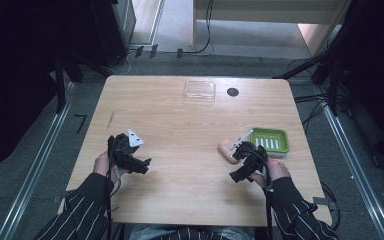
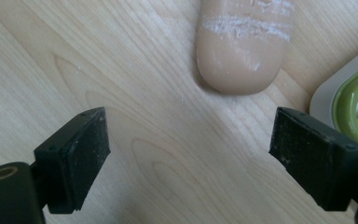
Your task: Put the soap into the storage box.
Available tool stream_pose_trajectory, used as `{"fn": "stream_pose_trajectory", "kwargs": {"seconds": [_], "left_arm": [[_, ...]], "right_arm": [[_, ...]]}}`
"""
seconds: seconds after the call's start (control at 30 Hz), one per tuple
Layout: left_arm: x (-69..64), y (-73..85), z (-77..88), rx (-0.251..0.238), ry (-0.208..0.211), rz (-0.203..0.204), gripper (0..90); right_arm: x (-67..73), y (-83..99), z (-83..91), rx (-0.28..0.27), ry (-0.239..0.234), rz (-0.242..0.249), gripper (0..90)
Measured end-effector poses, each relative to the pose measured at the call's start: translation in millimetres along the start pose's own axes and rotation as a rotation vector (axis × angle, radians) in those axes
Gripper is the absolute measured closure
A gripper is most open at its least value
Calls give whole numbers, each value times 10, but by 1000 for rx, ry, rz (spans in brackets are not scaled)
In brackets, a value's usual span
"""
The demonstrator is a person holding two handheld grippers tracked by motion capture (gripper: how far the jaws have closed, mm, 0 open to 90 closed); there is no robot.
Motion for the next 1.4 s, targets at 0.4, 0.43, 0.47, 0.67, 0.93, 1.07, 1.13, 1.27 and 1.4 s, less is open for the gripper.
{"fn": "stream_pose_trajectory", "kwargs": {"seconds": [0.4, 0.43, 0.47, 0.67, 0.93, 1.07, 1.13, 1.27, 1.4], "left_arm": [[-9, 8, 2, 4, -3, -7, 0], [-9, 7, 5, 3, -5, -8, 0], [-9, 6, 3, 0, -3, -8, 0], [12, 25, 4, 5, -3, -3, 0], [10, 31, 23, -1, -5, 2, 0], [8, 35, 23, 0, -3, 2, 0], [18, 39, 21, -3, -5, 10, 0], [27, 50, 26, 4, -4, 11, 0], [12, 46, 18, 2, 1, 7, 0]], "right_arm": [[-131, -137, -5, -27, 5, -27, 93], [-151, -146, -6, -26, 9, -25, 93], [-164, -157, -6, -30, 12, -31, 93], [-250, -229, -19, -35, 17, -44, 94], [-365, -342, -31, -52, 20, -54, 96], [-403, -374, -54, -50, 17, -59, 96], [-421, -390, -61, -48, 14, -62, 96], [-469, -434, -78, -48, 10, -74, 97], [-505, -471, -132, -38, 7, -75, 99]]}}
Point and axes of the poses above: each handheld gripper's, and its own axes: z roughly backward along the jaws, y roughly out of its underside, x roughly to its left, the point moved 10 cm from there along -z, roughly forward along the jaws, and after that the axes turned 11 degrees about z, right-handed, at the moved point
